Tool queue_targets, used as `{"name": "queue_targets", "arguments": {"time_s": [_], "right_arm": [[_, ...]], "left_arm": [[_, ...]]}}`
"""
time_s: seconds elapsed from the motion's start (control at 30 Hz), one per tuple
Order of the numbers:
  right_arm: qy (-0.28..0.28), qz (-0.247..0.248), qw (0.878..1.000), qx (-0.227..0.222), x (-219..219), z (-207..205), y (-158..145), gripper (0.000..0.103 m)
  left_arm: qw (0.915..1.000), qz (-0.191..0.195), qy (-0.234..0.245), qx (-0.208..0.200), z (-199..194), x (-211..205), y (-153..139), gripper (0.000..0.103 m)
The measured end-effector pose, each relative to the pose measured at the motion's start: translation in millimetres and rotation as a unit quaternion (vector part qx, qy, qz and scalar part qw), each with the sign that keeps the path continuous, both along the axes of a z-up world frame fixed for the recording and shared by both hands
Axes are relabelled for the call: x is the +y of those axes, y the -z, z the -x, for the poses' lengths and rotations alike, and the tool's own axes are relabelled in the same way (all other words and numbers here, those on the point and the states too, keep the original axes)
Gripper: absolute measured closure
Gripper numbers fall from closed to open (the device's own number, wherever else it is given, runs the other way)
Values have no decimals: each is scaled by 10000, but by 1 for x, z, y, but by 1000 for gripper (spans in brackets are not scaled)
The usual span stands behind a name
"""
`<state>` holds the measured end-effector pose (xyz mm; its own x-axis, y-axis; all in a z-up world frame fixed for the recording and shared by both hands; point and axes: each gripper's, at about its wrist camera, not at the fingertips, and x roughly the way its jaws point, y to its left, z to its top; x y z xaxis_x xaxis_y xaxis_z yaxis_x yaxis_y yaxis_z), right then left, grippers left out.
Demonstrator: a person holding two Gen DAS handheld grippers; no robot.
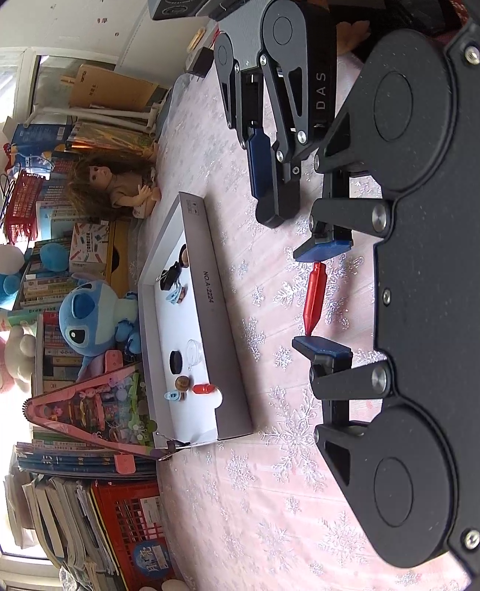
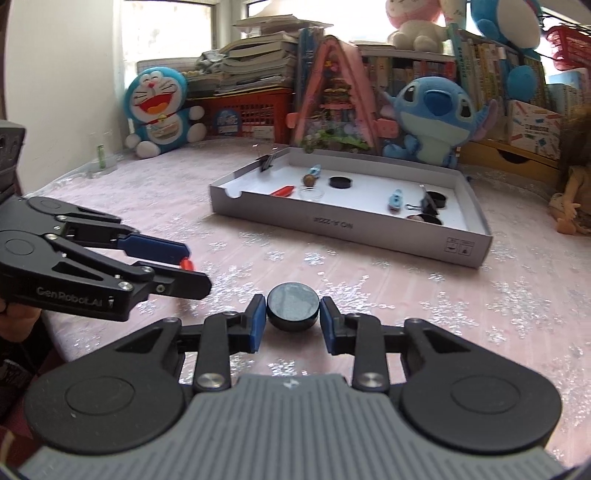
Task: Organize rigid objects
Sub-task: 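Carry the red crayon and black lid with both tools over the tray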
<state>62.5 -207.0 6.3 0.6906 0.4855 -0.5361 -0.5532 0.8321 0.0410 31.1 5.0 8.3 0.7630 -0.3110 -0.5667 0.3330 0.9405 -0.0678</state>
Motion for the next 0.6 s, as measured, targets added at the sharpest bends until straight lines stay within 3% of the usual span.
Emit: {"name": "queue_targets", "arguments": {"time_s": [0.6], "right_arm": [[679,-17,9977,-10,-10,-14,-4,66]], "left_arm": [[9997,95,-242,30,-18,-8,-4,62]]}}
